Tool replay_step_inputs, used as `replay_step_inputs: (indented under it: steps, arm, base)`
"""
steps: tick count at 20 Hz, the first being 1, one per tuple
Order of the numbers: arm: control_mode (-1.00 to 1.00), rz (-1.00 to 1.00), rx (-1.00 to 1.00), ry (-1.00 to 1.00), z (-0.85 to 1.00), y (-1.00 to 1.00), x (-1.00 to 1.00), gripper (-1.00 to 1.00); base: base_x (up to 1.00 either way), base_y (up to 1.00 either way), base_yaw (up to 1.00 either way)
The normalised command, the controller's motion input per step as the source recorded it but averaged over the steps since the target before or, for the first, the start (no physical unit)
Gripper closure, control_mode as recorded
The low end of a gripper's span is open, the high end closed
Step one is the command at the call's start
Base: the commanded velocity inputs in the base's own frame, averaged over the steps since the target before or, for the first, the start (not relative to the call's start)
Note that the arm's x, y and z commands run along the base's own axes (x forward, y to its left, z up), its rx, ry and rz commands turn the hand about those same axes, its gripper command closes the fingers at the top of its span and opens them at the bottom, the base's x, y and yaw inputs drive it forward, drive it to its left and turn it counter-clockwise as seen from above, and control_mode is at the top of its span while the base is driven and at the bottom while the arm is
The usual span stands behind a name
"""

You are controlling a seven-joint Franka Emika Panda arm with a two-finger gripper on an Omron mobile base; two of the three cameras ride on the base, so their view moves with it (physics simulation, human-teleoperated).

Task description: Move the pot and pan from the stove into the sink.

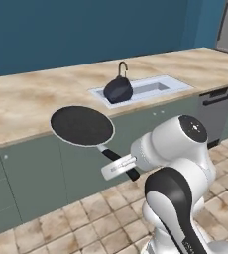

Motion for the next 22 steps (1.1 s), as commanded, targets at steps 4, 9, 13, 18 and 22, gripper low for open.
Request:
replay_step_inputs:
  steps: [4,9,13,18,22]
  arm:
    - [1.0,0.0,0.0,0.0,0.0,0.0,0.0,1.0]
    - [1.0,0.0,0.0,0.0,0.0,0.0,0.0,1.0]
    - [1.0,0.0,0.0,0.0,0.0,0.0,0.0,1.0]
    - [1.0,0.0,0.0,0.0,0.0,0.0,0.0,1.0]
    - [1.0,0.0,0.0,0.0,0.0,0.0,0.0,1.0]
  base:
    - [0.01,-0.78,0.12]
    - [0.0,-0.79,0.12]
    - [0.0,-0.82,0.11]
    - [0.0,-0.85,0.1]
    - [0.0,-0.88,0.09]
